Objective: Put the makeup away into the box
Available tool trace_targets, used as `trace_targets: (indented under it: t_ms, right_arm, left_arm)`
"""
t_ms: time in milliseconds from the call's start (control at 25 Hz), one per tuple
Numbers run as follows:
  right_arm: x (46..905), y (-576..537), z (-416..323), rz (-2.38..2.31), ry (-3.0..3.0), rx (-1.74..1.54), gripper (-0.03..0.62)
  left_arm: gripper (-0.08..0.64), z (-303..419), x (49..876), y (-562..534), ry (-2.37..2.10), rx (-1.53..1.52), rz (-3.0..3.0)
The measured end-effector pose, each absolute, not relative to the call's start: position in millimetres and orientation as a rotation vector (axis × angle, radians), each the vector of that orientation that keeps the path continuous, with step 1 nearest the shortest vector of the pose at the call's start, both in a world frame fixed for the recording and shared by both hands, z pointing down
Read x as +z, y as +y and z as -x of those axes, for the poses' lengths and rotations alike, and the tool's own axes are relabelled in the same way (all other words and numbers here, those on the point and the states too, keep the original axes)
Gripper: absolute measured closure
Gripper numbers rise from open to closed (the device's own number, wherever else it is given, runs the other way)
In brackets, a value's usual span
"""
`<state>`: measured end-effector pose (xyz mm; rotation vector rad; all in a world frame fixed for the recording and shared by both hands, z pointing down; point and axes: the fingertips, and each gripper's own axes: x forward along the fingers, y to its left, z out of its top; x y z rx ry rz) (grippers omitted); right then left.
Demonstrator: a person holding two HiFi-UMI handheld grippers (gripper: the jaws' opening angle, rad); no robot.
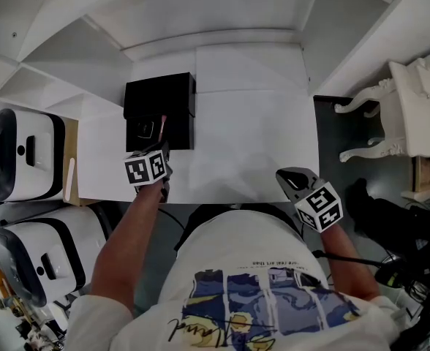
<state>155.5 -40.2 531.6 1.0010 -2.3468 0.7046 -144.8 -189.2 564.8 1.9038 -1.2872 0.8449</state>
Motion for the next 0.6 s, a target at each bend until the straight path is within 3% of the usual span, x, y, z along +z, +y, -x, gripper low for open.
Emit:
trace_targets:
  t_ms: [600]
  right_arm:
    - [538.4,-35.1,-161.7,-1.007,-2.347,0.733,0.565]
  left_arm:
    - [0.545,135.8,587.0,-209.0,-1.249,0.947,-1.849]
